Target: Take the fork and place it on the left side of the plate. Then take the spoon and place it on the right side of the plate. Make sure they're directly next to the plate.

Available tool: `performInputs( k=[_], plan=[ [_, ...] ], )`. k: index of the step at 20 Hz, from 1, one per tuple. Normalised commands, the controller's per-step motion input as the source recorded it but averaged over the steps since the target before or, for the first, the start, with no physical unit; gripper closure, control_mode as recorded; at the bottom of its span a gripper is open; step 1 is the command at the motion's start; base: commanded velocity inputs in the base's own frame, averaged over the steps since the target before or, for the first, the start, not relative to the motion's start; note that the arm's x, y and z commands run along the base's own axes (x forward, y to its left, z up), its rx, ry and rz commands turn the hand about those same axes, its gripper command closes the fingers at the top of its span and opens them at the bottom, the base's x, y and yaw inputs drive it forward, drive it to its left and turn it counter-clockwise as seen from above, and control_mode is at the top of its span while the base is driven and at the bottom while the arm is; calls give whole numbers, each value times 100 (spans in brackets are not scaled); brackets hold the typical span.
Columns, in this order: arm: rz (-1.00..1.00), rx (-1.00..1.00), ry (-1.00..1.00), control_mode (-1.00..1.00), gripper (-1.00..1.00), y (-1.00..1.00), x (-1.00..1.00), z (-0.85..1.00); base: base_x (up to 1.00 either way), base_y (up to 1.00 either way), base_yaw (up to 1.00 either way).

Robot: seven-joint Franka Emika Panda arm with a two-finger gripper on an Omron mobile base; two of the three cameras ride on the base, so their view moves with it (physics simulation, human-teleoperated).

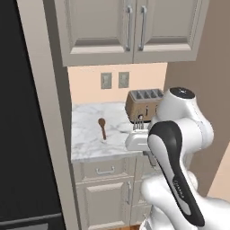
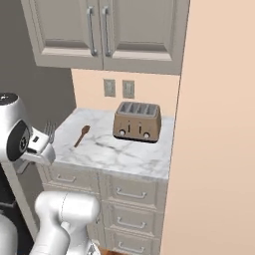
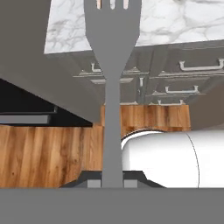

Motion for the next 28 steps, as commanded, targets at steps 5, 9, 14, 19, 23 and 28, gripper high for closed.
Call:
performInputs(
  k=[5, 9, 14, 19, 23, 28],
  plan=[
    [0, 0, 0, 100, 100, 0, 0, 0, -96, -31, 27],
    [0, 0, 0, 100, 100, 0, 0, 0, -87, -47, 42],
    [0, 0, 0, 100, 100, 0, 0, 0, -74, -37, 52],
    [0, 0, 0, 100, 100, 0, 0, 0, -82, -43, 49],
    [0, 0, 0, 100, 100, 0, 0, 0, -78, -63, 47],
    [0, 0, 0, 100, 100, 0, 0, 0, -69, -63, 47]
  ],
)
